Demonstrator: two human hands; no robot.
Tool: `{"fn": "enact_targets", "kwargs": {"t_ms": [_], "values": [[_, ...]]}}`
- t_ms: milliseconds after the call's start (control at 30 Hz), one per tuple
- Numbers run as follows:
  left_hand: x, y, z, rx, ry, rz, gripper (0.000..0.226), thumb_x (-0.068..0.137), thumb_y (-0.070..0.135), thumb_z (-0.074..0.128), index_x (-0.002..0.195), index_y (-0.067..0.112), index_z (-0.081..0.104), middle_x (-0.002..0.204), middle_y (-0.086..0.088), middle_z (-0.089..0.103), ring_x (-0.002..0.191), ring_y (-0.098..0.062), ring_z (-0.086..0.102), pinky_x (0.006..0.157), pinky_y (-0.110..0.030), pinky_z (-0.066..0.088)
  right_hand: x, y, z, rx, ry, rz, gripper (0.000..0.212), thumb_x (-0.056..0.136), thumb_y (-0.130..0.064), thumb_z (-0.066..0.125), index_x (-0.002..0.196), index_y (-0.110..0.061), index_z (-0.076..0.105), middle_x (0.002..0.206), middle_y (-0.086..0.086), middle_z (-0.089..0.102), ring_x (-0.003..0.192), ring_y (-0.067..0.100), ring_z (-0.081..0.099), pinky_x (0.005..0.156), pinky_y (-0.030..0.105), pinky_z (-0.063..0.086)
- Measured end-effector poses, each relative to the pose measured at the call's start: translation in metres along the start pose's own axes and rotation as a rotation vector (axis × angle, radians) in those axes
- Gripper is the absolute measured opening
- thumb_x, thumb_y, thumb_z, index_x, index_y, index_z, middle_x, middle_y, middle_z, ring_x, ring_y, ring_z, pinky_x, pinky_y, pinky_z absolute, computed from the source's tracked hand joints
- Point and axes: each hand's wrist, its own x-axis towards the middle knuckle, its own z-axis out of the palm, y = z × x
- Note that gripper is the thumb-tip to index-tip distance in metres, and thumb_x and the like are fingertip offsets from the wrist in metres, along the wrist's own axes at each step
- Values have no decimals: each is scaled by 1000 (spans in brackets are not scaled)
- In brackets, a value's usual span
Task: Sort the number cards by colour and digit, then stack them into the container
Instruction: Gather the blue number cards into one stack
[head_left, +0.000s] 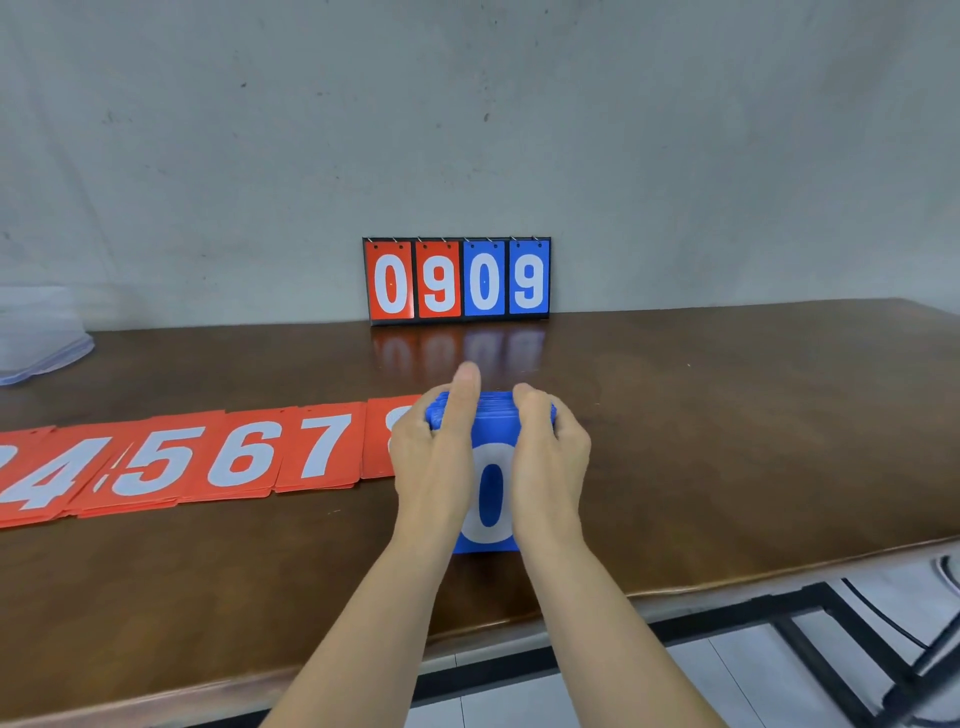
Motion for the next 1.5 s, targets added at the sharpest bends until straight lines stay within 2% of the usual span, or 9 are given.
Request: {"fn": "enact_targets", "kwargs": {"t_ms": [133, 333, 433, 600, 867, 1133, 1267, 1400, 1500], "values": [[-10, -13, -7, -28, 46, 125, 51, 85, 69, 45, 111, 28, 60, 98, 17, 62, 92, 3, 58, 76, -9, 44, -11, 8, -6, 122, -42, -47, 46, 89, -62, 51, 83, -17, 57, 72, -3, 60, 69, 8, 57, 65, 25, 49], [-36, -42, -16, 59, -114, 207, 49, 97, 46, 37, 143, 30, 36, 115, 8, 63, 102, -9, 61, 77, -11, 47, -32, 41, -14, 0, -156, -66, 39, 84, -31, 56, 123, -28, 54, 105, -11, 67, 99, 16, 65, 83, 39, 57], [-31, -37, -16, 67, -185, 289, 48, 102, 37, 34, 149, 25, 28, 129, 0, 57, 115, -18, 57, 89, -21, 51, -27, 34, -9, -65, -135, -134, 32, 95, -16, 50, 124, -30, 52, 106, -12, 65, 99, 14, 64, 83, 42, 57], [-20, -36, -25, 101, -233, 325, 55, 100, 36, 37, 152, 30, 20, 134, 7, 54, 123, -19, 53, 101, -45, 48, -22, 24, -12, -36, -237, -166, 35, 98, -10, 49, 129, -26, 47, 106, -17, 62, 101, 8, 62, 77, 21, 54], [-29, -51, -36, 40, -271, 179, 66, 90, 55, 41, 150, 36, 21, 140, 8, 48, 129, -14, 48, 96, -26, 51, -29, 43, -16, -40, -226, -35, 49, 93, -9, 56, 136, -31, 45, 123, -15, 59, 112, 4, 58, 83, 25, 57], [-37, -44, -36, -39, -209, 199, 41, 89, 48, 46, 128, 43, 35, 125, 15, 56, 116, -8, 58, 81, -18, 52, -40, 37, -17, -60, -236, -109, 30, 93, -6, 56, 115, -24, 46, 98, -19, 63, 93, 8, 65, 70, 28, 58], [-35, -33, -30, 4, -204, 261, 40, 93, 52, 41, 131, 39, 38, 121, 10, 58, 111, -14, 60, 86, -30, 55, -36, 29, -11, -82, -214, -144, 26, 93, -8, 55, 111, -22, 44, 94, -20, 63, 86, 8, 66, 65, 29, 58], [-28, -26, -28, 22, -215, 313, 41, 98, 37, 35, 139, 33, 34, 116, 13, 59, 110, -15, 60, 85, -25, 54, -29, 23, -8, -88, -215, -207, 28, 92, -10, 58, 114, -20, 43, 93, -16, 62, 84, 6, 65, 65, 23, 55], [-31, -42, -36, 35, -195, 236, 58, 95, 53, 36, 148, 29, 27, 128, 14, 56, 120, -11, 55, 99, -35, 50, -31, 32, -11, -119, -248, -145, 39, 90, -7, 61, 117, -27, 41, 98, -25, 61, 93, 6, 64, 75, 32, 58]]}}
